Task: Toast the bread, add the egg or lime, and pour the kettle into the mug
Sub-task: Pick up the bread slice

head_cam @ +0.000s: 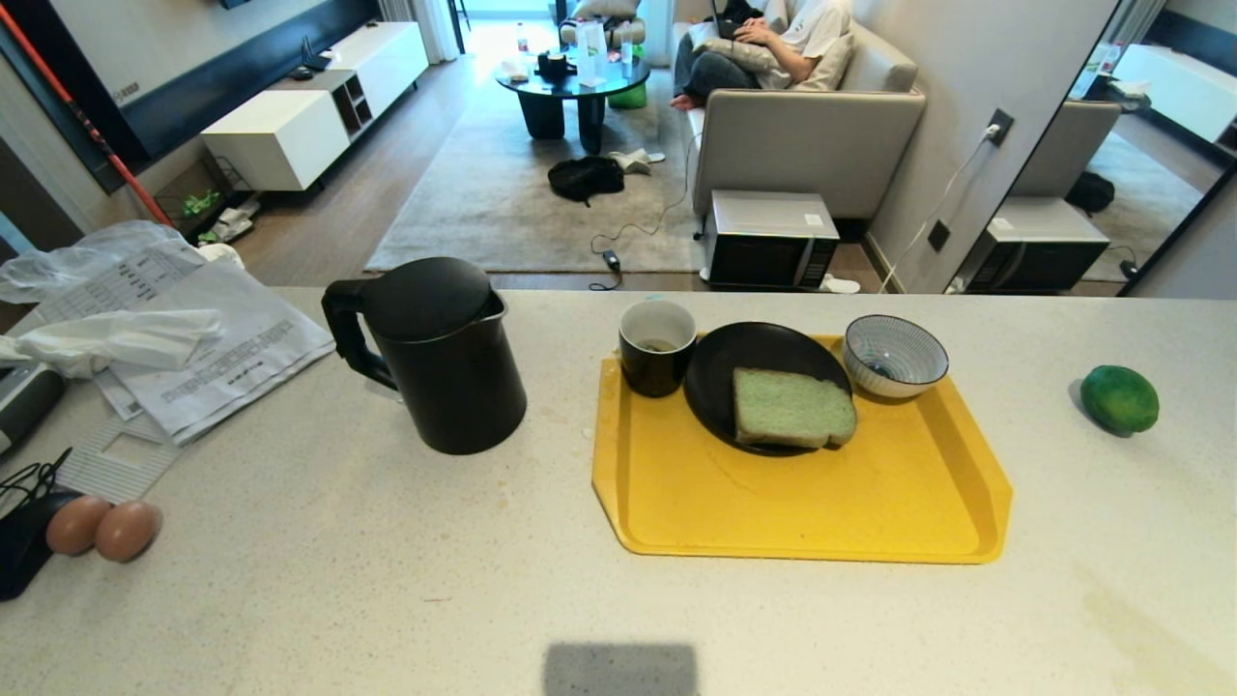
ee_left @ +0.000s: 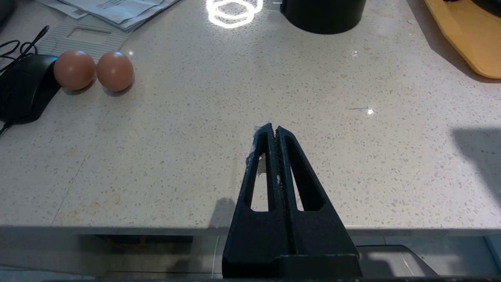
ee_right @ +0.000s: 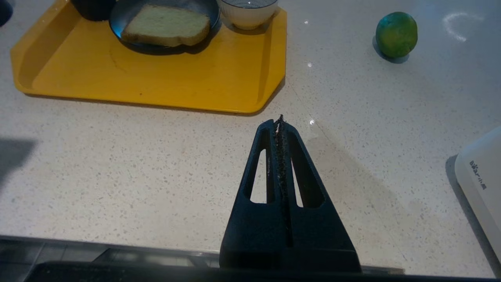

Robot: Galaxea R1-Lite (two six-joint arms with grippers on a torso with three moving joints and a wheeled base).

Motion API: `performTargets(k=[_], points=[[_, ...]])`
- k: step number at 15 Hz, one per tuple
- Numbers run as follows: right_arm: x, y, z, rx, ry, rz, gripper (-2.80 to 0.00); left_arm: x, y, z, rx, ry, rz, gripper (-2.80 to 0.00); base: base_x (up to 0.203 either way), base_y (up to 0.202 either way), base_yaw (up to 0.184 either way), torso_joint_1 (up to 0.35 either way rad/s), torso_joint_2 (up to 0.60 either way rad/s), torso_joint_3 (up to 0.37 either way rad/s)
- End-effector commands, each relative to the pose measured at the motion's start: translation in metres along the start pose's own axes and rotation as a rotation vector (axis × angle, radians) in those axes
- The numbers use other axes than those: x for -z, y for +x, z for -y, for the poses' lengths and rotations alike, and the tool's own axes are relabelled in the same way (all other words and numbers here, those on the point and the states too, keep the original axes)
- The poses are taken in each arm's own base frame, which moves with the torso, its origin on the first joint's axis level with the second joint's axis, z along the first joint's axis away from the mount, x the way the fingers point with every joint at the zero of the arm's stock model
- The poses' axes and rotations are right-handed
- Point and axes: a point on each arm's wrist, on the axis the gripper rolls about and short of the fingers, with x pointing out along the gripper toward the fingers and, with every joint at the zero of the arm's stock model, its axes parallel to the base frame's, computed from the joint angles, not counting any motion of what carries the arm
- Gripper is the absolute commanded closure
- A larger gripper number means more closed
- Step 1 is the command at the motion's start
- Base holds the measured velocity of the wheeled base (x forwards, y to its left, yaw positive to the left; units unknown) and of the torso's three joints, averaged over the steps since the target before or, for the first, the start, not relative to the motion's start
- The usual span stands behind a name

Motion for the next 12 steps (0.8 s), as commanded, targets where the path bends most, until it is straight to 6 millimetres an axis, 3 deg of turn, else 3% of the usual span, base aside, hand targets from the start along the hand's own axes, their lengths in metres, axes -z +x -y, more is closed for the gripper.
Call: performTargets(k=[1, 6, 9, 12], points=[[-0.026, 0.012, 0.0, -0.001, 0.011, -0.068, 0.0, 0.0, 0.0, 0.0, -0.001, 0.0, -0.001, 0.0, 0.0, 0.0, 0.0, 0.0, 0.0, 0.0], [-0.091, 0.077, -0.001, -0.045, 0.051, -0.257, 0.0, 0.0, 0.0, 0.0, -0.001, 0.0, -0.001, 0.0, 0.0, 0.0, 0.0, 0.0, 0.0, 0.0], [-0.106, 0.134, -0.001, -0.057, 0.153, -0.407, 0.0, 0.0, 0.0, 0.0, 0.001, 0.0, -0.001, 0.0, 0.0, 0.0, 0.0, 0.0, 0.0, 0.0], [-0.112, 0.184, -0.004, -0.116, 0.39, -0.561, 0.0, 0.0, 0.0, 0.0, 0.0, 0.0, -0.001, 0.0, 0.0, 0.0, 0.0, 0.0, 0.0, 0.0]])
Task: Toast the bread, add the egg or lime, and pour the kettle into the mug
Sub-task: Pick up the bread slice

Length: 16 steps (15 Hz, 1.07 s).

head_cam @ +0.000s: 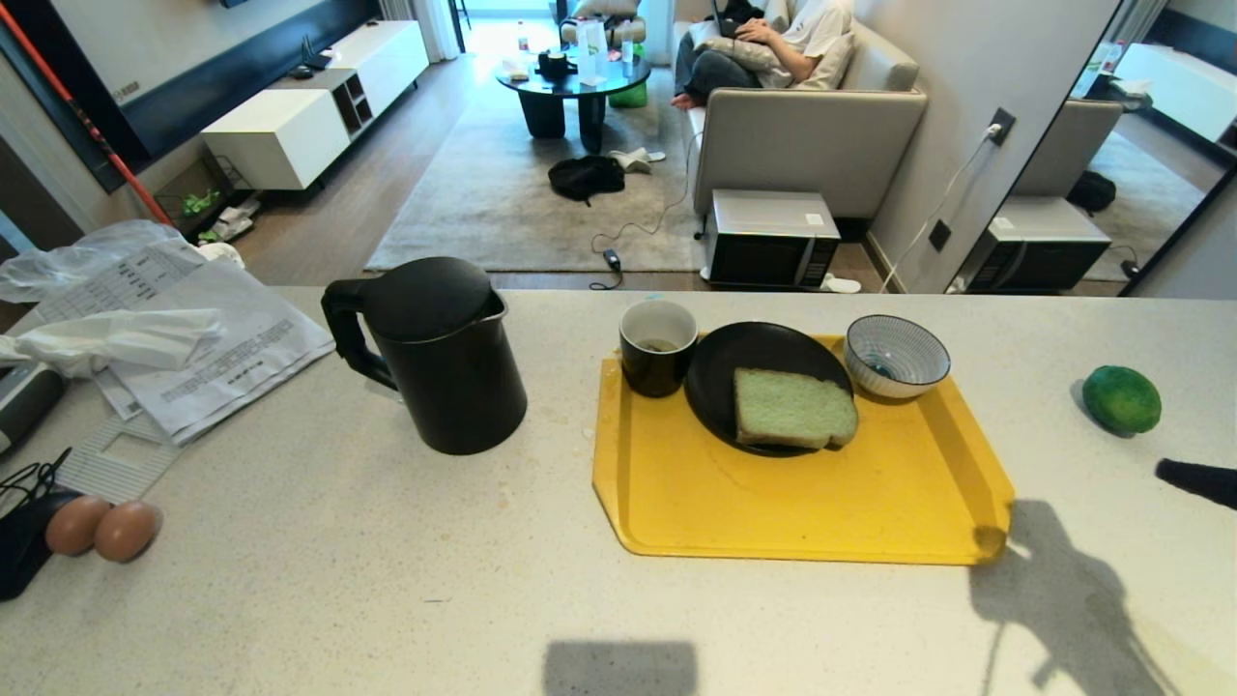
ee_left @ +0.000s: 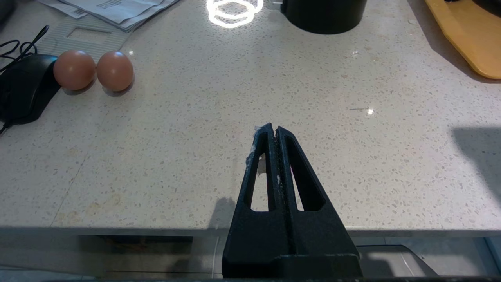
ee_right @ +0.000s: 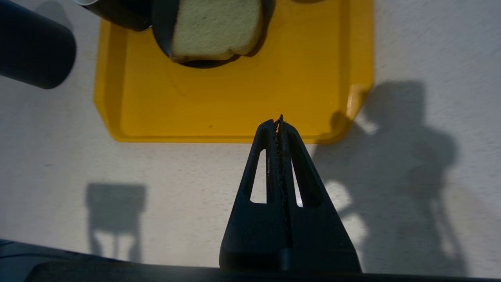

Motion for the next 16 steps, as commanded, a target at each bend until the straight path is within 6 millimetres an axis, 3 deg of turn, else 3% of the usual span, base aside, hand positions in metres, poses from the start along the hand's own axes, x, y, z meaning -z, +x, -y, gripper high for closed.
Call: performTargets(k=[1, 3, 4, 9, 16], points=[[-0.01, 0.04, 0.005, -0.01, 0.118, -0.154, 0.0, 0.0, 0.0, 0.0, 0.001, 0.0, -0.001, 0.0, 0.0, 0.0, 0.0, 0.0, 0.0, 0.0], [-0.01, 0.046, 0.006, -0.02, 0.154, -0.193, 0.0, 0.0, 0.0, 0.0, 0.0, 0.0, -0.001, 0.0, 0.0, 0.0, 0.0, 0.0, 0.0, 0.0], [-0.01, 0.046, 0.005, -0.021, 0.16, -0.195, -2.8, 0.0, 0.0, 0.0, 0.001, 0.0, -0.001, 0.0, 0.0, 0.0, 0.0, 0.0, 0.0, 0.0], [-0.003, 0.056, 0.007, -0.13, 0.252, -0.292, -2.8, 0.0, 0.0, 0.0, 0.0, 0.0, -0.001, 0.0, 0.0, 0.0, 0.0, 0.0, 0.0, 0.0], [-0.006, 0.101, -0.01, -0.293, 0.259, -0.351, -2.8, 0.0, 0.0, 0.0, 0.0, 0.0, -0.001, 0.0, 0.0, 0.0, 0.0, 0.0, 0.0, 0.0]])
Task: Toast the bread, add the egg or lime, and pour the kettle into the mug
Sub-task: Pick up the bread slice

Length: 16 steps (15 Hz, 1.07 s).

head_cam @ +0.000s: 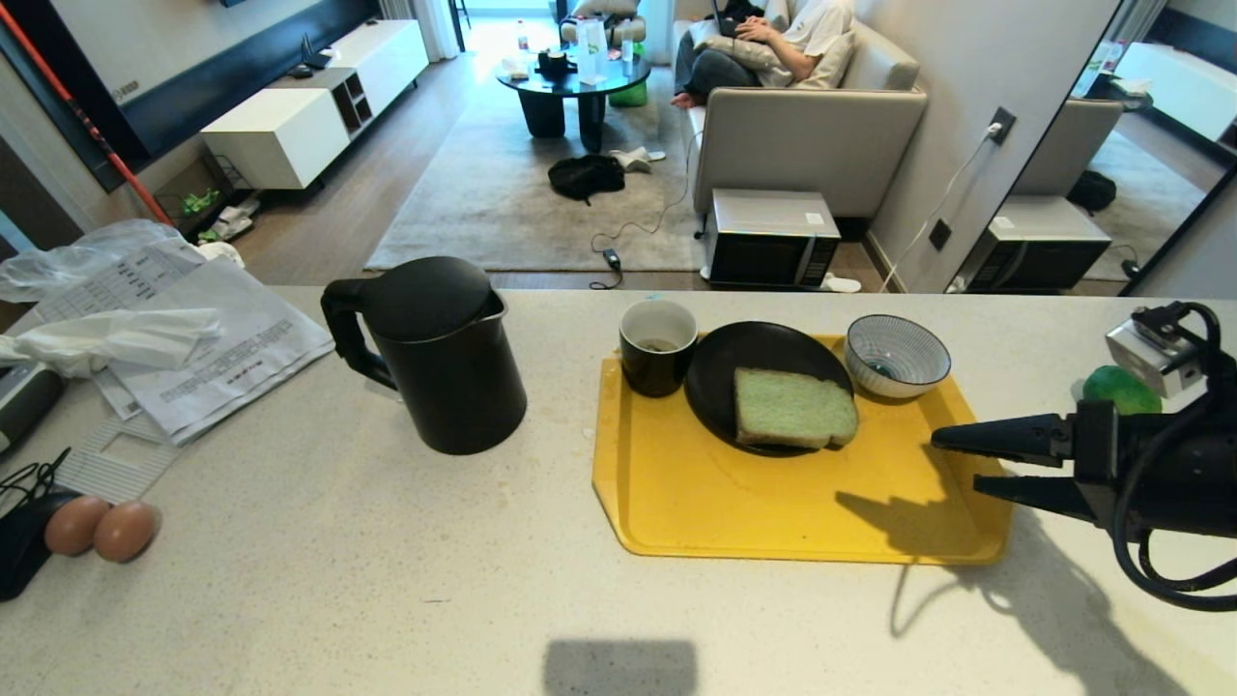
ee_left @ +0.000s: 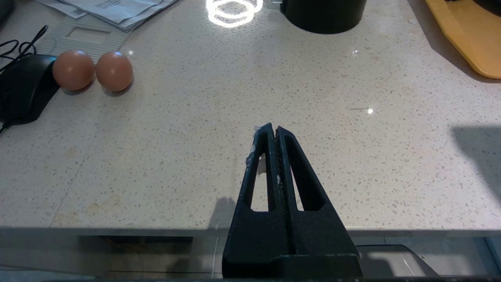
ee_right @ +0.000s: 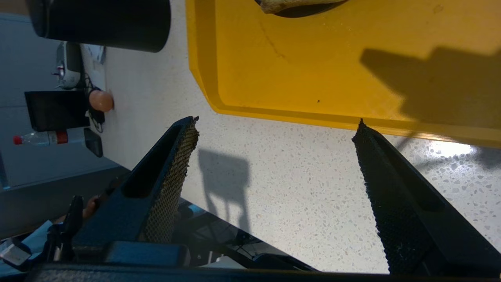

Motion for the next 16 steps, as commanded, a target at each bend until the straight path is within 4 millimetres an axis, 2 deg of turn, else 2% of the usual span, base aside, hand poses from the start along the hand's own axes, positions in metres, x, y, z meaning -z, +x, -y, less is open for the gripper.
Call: performTargets(k=[1, 4, 6, 16], points=[[-0.001, 0.02, 0.001, 0.036, 0.008, -0.038, -2.8, 0.0, 0.0, 0.0, 0.001, 0.0, -0.001, 0.0, 0.0, 0.0, 0.0, 0.0, 0.0, 0.0], [0.005, 0.053, 0.005, 0.172, -0.001, -0.068, -2.8, 0.0, 0.0, 0.0, 0.0, 0.0, -0.001, 0.0, 0.0, 0.0, 0.0, 0.0, 0.0, 0.0], [0.001, 0.067, 0.008, 0.203, 0.014, -0.079, -2.8, 0.0, 0.0, 0.0, 0.0, 0.0, -0.001, 0.0, 0.0, 0.0, 0.0, 0.0, 0.0, 0.0], [-0.024, 0.103, 0.012, 0.219, 0.065, -0.069, -2.8, 0.0, 0.0, 0.0, 0.0, 0.0, -0.001, 0.0, 0.0, 0.0, 0.0, 0.0, 0.0, 0.0]])
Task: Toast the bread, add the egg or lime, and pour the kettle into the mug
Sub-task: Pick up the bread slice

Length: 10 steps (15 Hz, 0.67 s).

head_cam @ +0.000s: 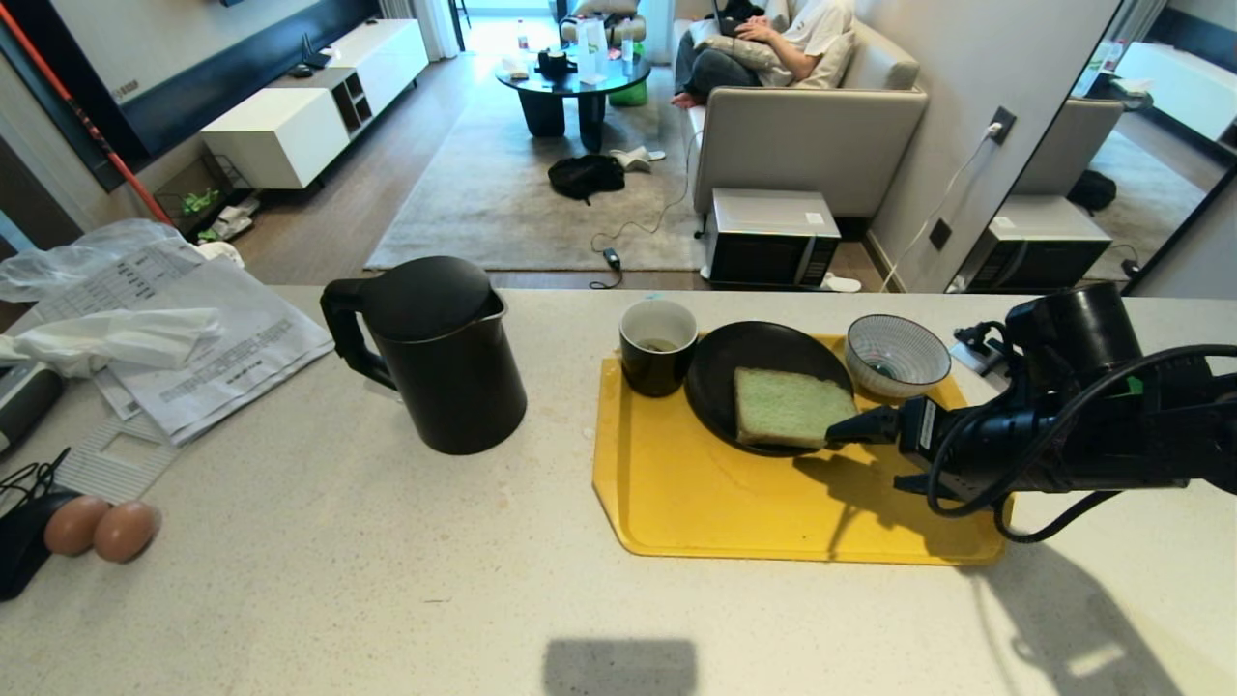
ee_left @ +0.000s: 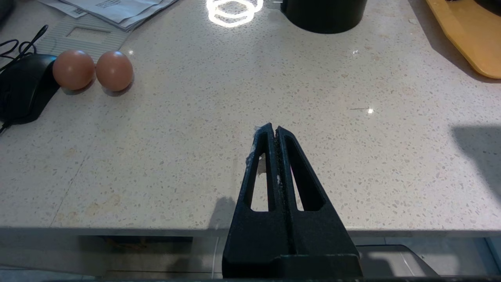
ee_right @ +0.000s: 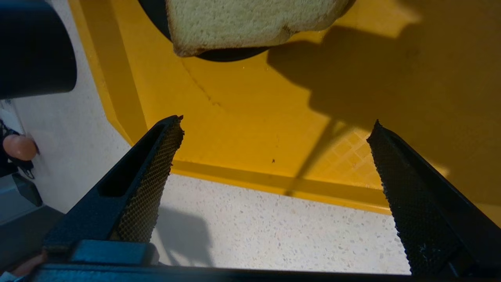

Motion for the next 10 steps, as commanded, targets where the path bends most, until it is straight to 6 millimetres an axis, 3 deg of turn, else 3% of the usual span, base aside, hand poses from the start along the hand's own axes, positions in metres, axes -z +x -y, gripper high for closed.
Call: performTargets(k=[1, 10], points=[[-0.004, 0.012, 0.001, 0.017, 0.018, -0.008, -2.8, 0.0, 0.0, 0.0, 0.0, 0.0, -0.001, 0.0, 0.0, 0.0, 0.0, 0.0, 0.0, 0.0], [-0.022, 0.04, 0.0, 0.026, 0.027, -0.001, -2.8, 0.0, 0.0, 0.0, 0.001, 0.0, -0.001, 0.0, 0.0, 0.0, 0.0, 0.0, 0.0, 0.0]])
